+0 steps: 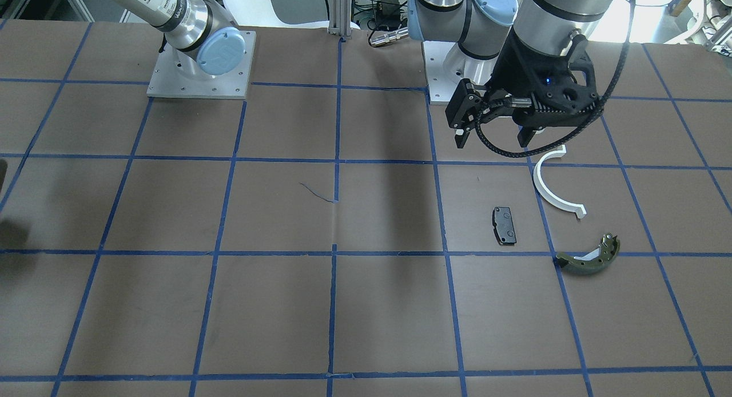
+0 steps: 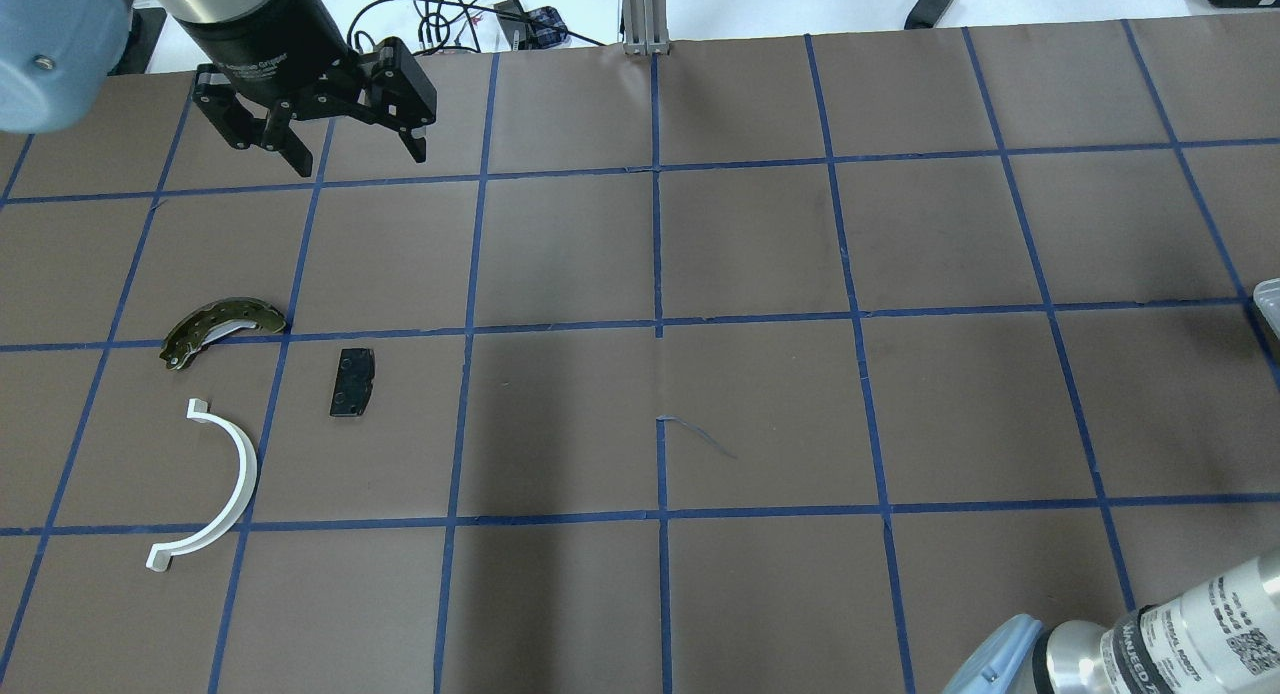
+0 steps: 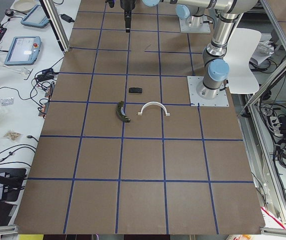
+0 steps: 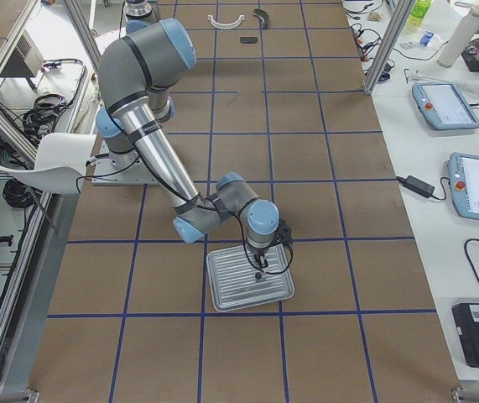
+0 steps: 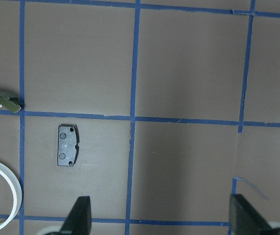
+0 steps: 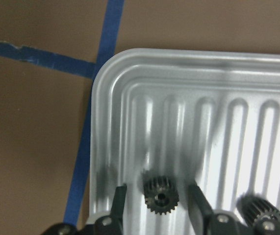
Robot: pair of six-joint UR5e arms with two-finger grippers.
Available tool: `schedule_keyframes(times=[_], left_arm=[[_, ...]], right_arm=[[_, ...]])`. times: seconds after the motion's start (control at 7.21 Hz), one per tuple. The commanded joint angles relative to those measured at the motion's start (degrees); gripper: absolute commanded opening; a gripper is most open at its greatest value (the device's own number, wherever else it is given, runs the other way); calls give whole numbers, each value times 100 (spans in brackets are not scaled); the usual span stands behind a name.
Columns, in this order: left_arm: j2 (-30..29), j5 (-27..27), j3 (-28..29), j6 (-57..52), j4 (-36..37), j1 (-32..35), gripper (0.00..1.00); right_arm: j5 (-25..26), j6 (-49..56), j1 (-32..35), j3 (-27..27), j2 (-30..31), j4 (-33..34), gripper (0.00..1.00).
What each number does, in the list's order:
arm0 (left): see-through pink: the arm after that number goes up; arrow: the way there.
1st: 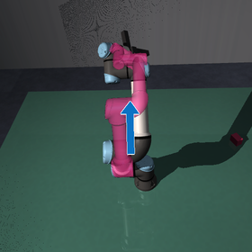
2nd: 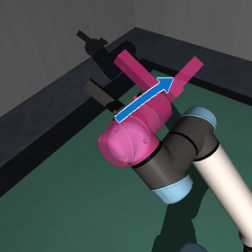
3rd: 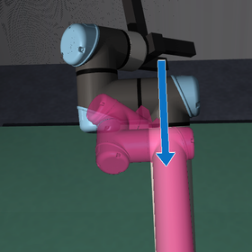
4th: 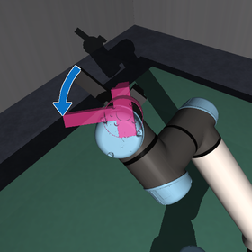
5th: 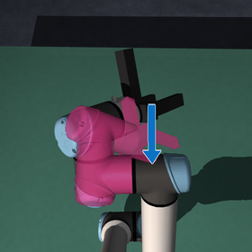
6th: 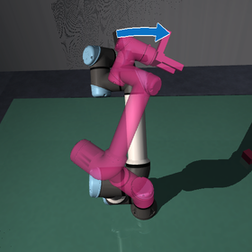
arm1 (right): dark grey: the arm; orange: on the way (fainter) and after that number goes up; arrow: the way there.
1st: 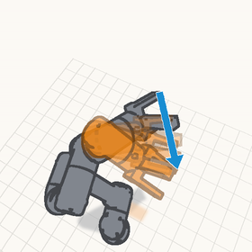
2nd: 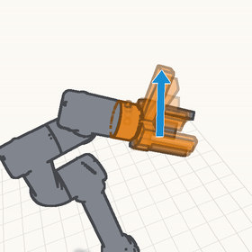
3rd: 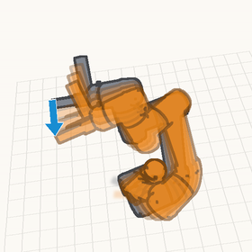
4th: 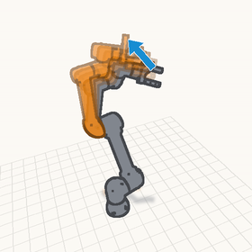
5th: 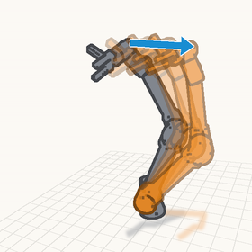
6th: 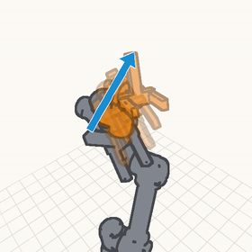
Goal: Place bearing gear from tray to pile
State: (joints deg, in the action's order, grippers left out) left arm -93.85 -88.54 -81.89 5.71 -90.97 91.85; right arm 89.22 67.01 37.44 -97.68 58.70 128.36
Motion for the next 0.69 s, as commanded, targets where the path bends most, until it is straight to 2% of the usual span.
schedule_keyframes(times=[0.0, 0.28, 0.55], left_arm=[[-1, -6, -3, 0, 0, 0, 100], [7, -6, -11, 0, 0, 0, 100], [7, -6, -11, 0, 0, 0, 100]], right_arm=[[-72, 14, 0, 4, 1, -4, 34], [16, 58, 0, -5, 18, 5, 13], [25, 49, 0, 4, 88, -56, 10]])
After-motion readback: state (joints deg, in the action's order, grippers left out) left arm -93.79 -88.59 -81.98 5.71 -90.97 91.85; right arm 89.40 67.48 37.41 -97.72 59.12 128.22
